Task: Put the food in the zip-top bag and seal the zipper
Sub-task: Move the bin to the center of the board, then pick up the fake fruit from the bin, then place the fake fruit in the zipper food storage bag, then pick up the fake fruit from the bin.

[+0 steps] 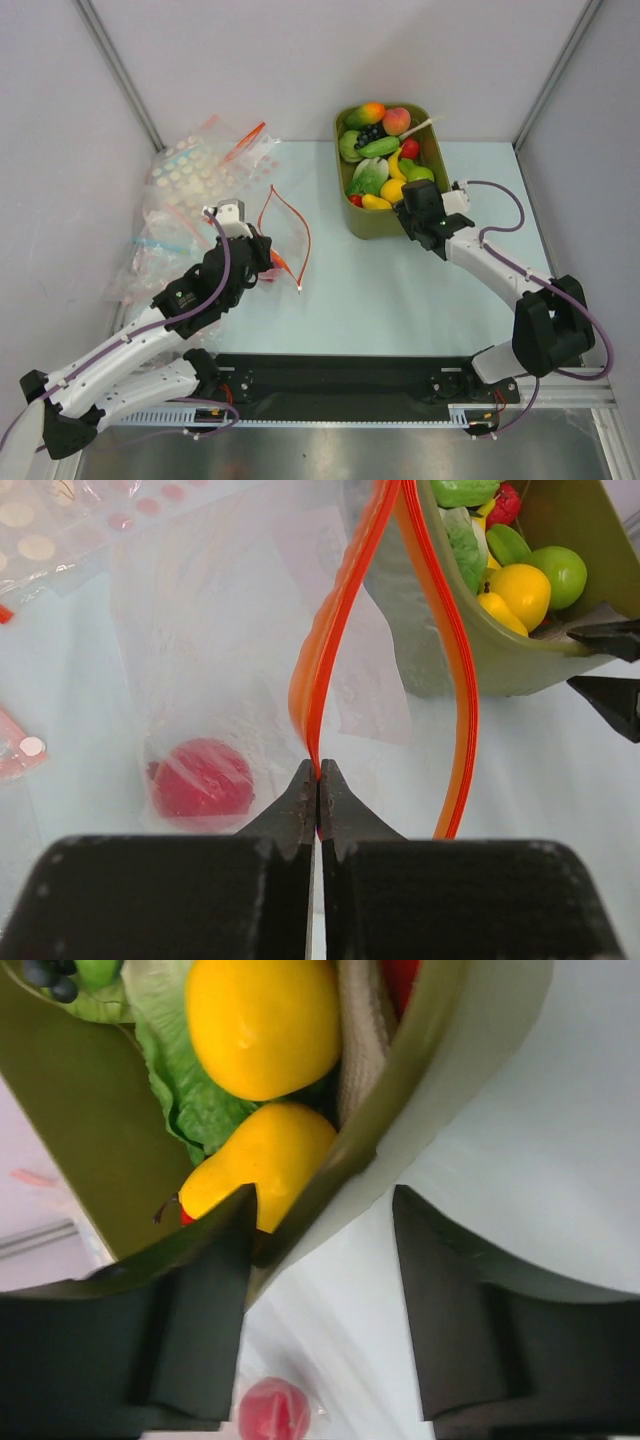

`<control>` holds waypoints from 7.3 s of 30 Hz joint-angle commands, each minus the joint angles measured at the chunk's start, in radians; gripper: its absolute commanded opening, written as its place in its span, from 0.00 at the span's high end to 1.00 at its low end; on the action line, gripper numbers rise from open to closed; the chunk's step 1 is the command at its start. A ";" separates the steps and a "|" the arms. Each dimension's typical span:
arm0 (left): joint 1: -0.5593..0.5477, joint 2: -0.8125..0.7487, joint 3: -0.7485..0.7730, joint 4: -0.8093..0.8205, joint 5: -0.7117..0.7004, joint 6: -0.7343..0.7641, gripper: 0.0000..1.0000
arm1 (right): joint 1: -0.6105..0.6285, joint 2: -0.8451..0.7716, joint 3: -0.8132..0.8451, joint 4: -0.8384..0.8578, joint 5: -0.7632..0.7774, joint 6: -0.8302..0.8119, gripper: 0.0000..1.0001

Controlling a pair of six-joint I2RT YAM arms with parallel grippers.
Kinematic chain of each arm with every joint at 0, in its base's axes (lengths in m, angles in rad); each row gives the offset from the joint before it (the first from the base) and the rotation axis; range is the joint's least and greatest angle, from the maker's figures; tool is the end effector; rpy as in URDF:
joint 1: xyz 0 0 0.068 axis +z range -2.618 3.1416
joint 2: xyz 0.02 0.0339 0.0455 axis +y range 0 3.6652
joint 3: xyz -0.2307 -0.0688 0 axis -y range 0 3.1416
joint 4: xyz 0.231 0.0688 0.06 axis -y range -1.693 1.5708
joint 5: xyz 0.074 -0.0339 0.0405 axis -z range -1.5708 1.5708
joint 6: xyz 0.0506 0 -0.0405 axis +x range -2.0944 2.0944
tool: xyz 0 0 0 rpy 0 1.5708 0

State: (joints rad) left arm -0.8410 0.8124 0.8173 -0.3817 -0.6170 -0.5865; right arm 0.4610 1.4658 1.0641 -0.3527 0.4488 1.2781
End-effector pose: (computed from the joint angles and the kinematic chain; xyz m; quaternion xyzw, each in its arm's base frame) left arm 0.1546 -0.1290 0.2997 -0.0693 0.8033 -0.1608 0.5693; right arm 0.2955 0.1223 0.2259 0.4366 0.7861 0.1639 0.4057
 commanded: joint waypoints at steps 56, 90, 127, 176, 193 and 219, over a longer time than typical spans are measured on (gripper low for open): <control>0.005 0.001 -0.001 0.087 0.175 0.044 1.00 | 0.081 -0.020 0.166 0.512 0.160 -0.599 0.00; 0.005 -0.024 -0.012 0.110 0.272 0.028 1.00 | 0.024 0.590 0.438 0.842 0.133 -0.586 0.57; 0.005 0.116 0.022 0.138 0.370 0.059 1.00 | 0.338 -0.605 -0.463 0.988 -0.630 -1.046 0.73; 0.006 0.061 0.005 0.191 0.505 0.034 1.00 | 0.398 -0.387 -0.461 1.057 -0.449 -1.051 0.17; 0.008 0.058 -0.001 0.314 0.271 -0.053 1.00 | 0.148 -0.496 -0.441 0.756 -0.145 -0.840 0.30; 0.006 -0.085 -0.151 0.420 0.117 0.036 1.00 | -0.116 0.216 0.184 0.491 -0.136 -0.758 0.04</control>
State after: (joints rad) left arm -0.8398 0.7601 0.6807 -0.0109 -0.4713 -0.5652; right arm 0.3767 1.6142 1.1675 0.1753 0.3504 0.4686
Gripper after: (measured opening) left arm 0.009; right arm 0.963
